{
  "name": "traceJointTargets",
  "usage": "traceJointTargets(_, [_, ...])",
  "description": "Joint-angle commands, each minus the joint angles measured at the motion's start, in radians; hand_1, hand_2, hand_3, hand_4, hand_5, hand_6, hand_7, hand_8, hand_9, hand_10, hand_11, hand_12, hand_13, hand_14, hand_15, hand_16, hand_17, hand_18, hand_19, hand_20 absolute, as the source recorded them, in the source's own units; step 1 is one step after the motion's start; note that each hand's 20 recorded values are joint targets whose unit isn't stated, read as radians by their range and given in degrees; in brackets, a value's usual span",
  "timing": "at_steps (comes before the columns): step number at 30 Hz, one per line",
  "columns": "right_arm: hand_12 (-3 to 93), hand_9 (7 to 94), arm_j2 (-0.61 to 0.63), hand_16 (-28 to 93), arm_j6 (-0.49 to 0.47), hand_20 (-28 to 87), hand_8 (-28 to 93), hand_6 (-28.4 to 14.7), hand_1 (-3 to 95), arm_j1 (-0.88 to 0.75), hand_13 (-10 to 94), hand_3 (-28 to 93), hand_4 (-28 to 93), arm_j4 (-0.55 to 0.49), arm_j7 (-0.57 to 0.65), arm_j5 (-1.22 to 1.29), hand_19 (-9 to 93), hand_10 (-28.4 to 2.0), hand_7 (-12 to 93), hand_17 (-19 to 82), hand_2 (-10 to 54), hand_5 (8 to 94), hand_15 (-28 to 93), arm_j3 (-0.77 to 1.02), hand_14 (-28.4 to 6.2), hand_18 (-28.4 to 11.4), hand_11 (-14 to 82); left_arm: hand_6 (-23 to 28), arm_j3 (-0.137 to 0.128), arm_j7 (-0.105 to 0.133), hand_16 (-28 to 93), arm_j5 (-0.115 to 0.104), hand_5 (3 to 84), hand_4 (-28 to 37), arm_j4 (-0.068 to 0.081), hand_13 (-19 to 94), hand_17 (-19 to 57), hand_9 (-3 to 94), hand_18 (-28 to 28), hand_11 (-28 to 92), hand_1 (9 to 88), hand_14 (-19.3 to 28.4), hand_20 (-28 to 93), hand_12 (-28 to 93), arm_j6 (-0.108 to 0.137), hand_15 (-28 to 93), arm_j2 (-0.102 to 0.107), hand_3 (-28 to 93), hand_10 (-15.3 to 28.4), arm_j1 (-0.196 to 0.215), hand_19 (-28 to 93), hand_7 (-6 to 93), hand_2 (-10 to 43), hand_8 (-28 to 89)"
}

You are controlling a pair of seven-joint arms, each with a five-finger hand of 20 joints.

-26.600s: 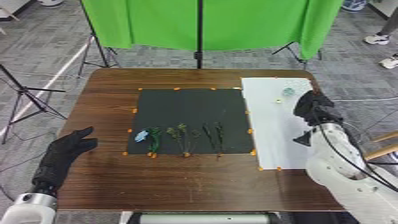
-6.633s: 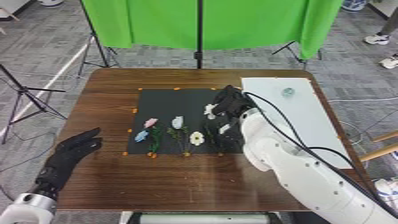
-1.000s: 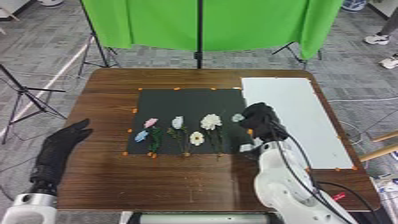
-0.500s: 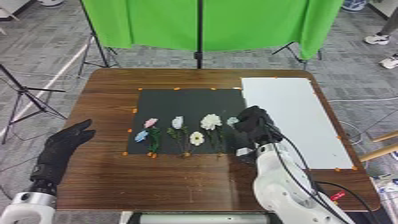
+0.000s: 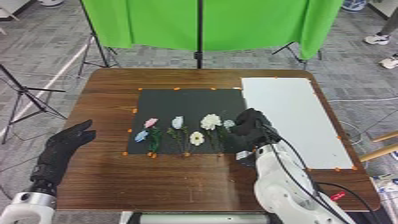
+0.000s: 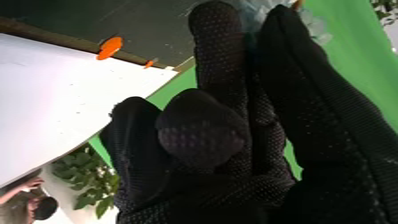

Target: Arrange flowers

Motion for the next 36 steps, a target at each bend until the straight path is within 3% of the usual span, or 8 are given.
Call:
traceJointTargets(1, [28.2,77.8,0.017,35,-0.028,58,6,-1.3,51.6,-0.025,85,58,-14,-0.026,-0.009,-0.025,93,-12.3,23,58,-9.5,70.9,66,0.017,-3.4,-16.4,18.3,6.0,-0.006,-0.013,-1,0.01,42.3,-20.6,0.001,35,4.9,43.9,12.2,18,26.2,17.3,13,10,-0.012,14,-0.011,68,14.4,0.013,10,8.7,0.3,-6])
traceJointTargets(12, [22.4,73.3,0.057,34,-0.056,58,2,-1.3,46.3,-0.04,84,65,-16,-0.038,-0.005,-0.069,93,-13.8,21,57,-9.5,67.4,66,0.0,-3.7,-16.5,20.5,6.0,-0.007,-0.017,-1,0.015,42.1,-18.8,-0.002,35,4.8,43.8,12.4,18,27.4,17.4,13,11,-0.012,14,-0.012,67,14.3,0.014,10,8.6,-1.7,-6])
traceJointTargets(17, [22.2,71.8,0.058,34,-0.058,57,-10,-1.1,44.4,-0.04,83,68,-16,-0.04,-0.006,-0.069,93,-14.2,22,57,-9.5,65.8,66,-0.002,-3.7,-16.6,20.3,6.0,-0.006,-0.019,-1,0.016,42.1,-18.4,0.0,35,4.8,43.8,12.4,18,27.6,17.3,13,11,-0.015,14,-0.013,67,14.3,0.011,10,8.6,-2.1,-6])
traceJointTargets(36, [22.0,70.8,0.057,34,-0.068,57,-10,-1.5,43.8,-0.036,83,67,-16,-0.05,0.011,-0.064,93,-14.8,21,56,-9.5,64.3,66,0.011,-4.0,-16.6,19.5,6.0,-0.009,-0.029,-1,0.022,41.9,-17.3,-0.006,35,4.8,43.7,12.4,18,28.3,17.4,13,11,-0.017,14,-0.016,66,14.3,0.016,10,8.6,-2.5,-6])
